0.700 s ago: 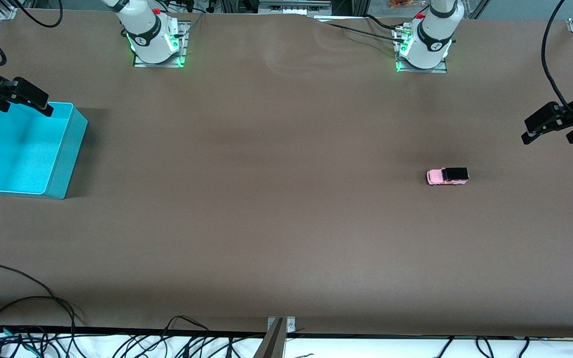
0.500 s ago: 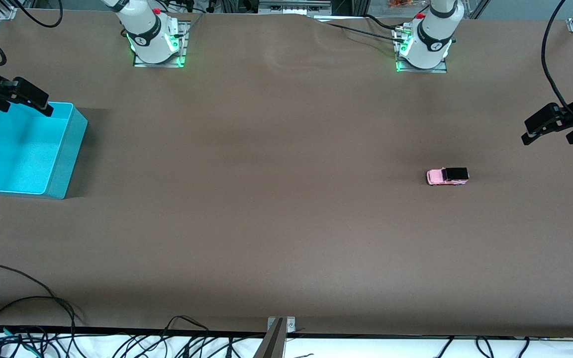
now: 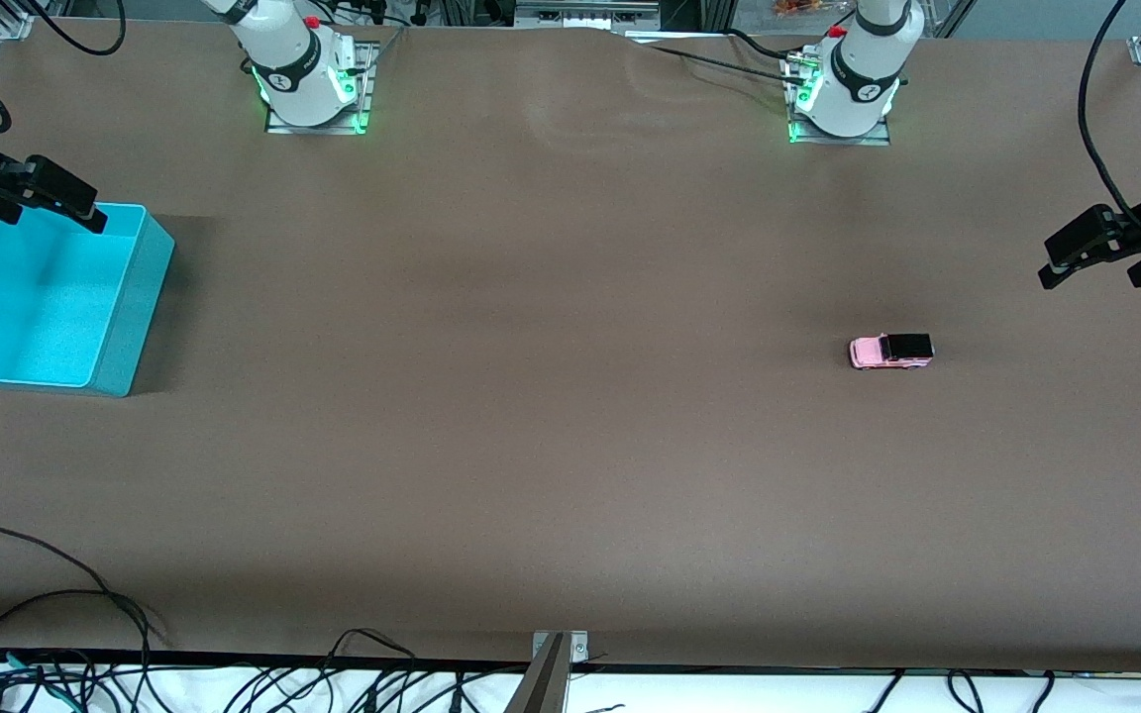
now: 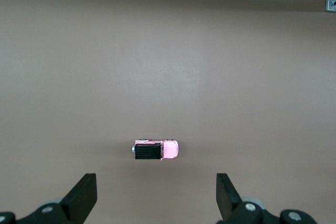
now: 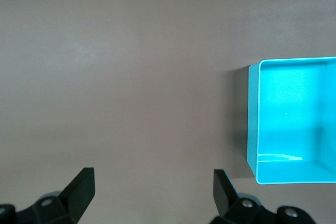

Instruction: Wind and store pink jeep toy

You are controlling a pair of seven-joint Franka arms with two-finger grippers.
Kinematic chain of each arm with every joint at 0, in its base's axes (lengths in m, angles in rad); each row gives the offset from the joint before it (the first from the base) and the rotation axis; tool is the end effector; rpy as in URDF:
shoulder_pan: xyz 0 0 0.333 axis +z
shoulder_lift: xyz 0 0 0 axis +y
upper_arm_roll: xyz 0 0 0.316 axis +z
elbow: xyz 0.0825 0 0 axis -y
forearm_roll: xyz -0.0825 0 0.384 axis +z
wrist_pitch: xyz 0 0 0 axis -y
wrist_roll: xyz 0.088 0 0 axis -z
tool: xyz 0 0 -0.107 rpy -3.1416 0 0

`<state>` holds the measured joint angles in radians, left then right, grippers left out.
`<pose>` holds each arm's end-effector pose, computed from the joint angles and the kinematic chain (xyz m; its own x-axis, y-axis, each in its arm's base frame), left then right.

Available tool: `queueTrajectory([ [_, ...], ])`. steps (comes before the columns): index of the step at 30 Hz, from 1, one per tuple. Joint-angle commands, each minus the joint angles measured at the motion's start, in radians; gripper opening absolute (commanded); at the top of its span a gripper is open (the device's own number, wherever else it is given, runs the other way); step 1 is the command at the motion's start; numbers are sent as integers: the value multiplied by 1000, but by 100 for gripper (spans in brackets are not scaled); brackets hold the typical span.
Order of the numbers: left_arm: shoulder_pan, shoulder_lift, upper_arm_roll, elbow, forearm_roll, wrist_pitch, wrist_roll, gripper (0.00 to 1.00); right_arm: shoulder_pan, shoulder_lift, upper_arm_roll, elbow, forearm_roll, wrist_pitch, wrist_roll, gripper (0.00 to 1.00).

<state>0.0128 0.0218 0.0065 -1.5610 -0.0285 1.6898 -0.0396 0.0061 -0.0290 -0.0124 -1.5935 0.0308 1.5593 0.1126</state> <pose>0.5732 0.0083 0.6281 0.9925 0.0621 0.1055 0.0590 -0.9977 0.0326 0.5442 -0.0002 0.6288 0.9930 -0.1182 -0.0087 -0.1184 -0.9925 -0.0304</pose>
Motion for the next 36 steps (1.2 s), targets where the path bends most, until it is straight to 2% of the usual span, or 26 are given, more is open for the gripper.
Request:
queueTrajectory([
  [1,7,13,1,30,-39,-38,30,100,-8,1,-11,14,24,-12,-4,100],
  [36,12,35,-3,18,-22,-38,35,100,-1,11,-11,17,29,2,-2,100],
])
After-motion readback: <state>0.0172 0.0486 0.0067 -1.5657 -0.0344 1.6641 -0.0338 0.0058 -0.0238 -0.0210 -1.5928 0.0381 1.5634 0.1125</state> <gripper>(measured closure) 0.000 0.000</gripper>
